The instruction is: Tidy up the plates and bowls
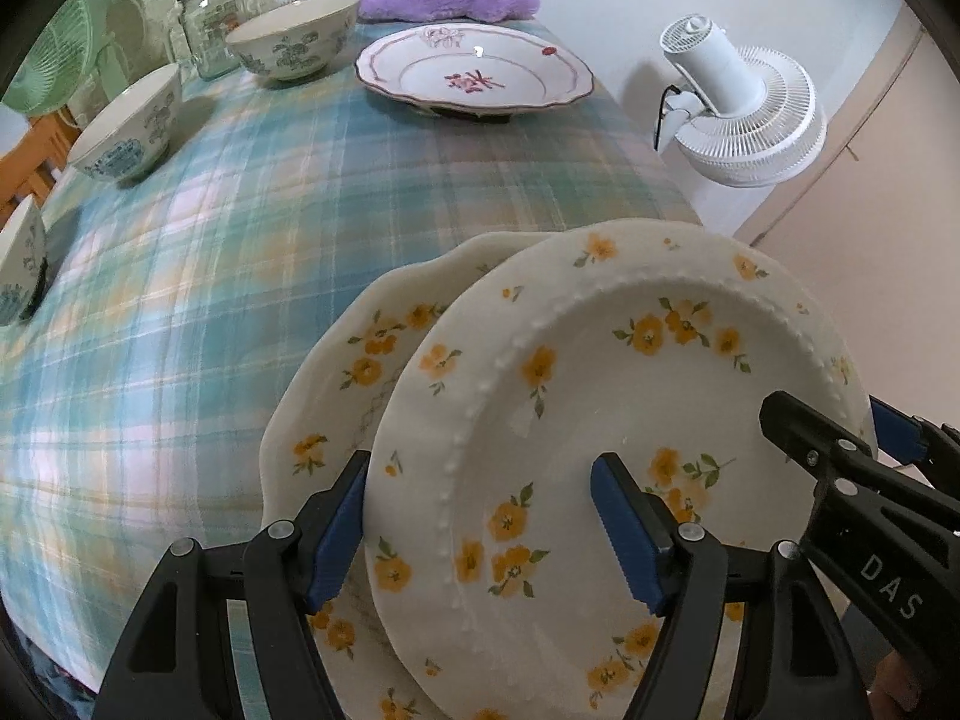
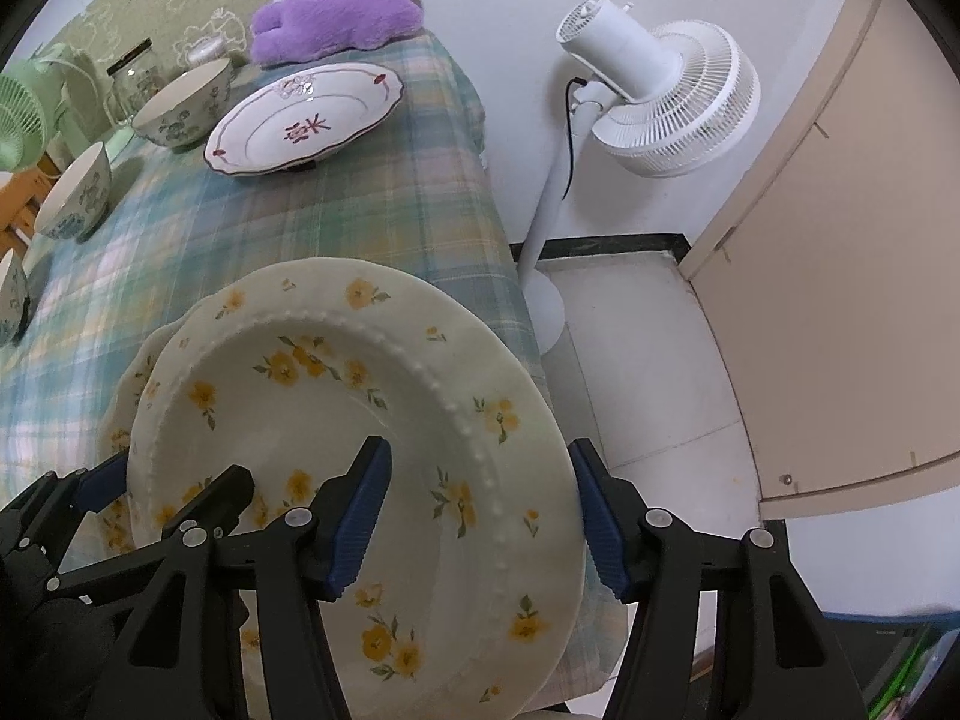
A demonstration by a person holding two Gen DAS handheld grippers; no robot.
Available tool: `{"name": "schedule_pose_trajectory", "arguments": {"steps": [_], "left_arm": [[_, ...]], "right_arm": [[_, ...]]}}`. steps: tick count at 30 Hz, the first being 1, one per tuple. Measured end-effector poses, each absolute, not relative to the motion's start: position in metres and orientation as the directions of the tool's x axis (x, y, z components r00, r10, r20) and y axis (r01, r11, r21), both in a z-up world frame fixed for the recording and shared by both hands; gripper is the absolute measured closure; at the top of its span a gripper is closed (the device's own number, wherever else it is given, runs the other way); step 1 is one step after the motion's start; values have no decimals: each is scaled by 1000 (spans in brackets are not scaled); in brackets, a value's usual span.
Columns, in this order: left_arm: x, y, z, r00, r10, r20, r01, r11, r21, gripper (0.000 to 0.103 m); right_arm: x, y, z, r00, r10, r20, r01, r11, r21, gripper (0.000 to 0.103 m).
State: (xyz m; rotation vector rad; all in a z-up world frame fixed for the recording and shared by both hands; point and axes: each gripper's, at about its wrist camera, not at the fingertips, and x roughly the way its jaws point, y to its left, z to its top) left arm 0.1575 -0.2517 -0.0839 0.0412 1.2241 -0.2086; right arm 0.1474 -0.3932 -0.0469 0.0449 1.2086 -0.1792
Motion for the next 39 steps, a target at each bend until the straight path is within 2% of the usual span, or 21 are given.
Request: {"name": "schedule_pose_trajectory", "arguments": {"steps": [20,22,24,25,28,39], "left_arm": [[156,-267,-81,329,24,-944,179,980,87,27],[155,-264,-78,326,24,-945,178,980,86,27],[152,-261,-72,333,12,-943,183,980,77,27],[151,-261,-70,336,8,-942,185,980,74,27],[147,-258,-61,349,-25,-937,201,978,48,27],[142,-243,-61,330,-38,-943,177,984,22,27]], "right_arm": [[139,-403,-45,333,-97,-938,162,986,-44,43],[133,-408,-40,343,-83,-936,164,986,-27,51],[129,-411,-37,344,-77,-936,165,986,-20,54],[128,-412,-36,347,-63,-936,163,987,-7,60],[128,-408,-38,338,-44,-940,152,988,9,70],[138,-391,-52,296,-33,-955,110,994,0,68]]}}
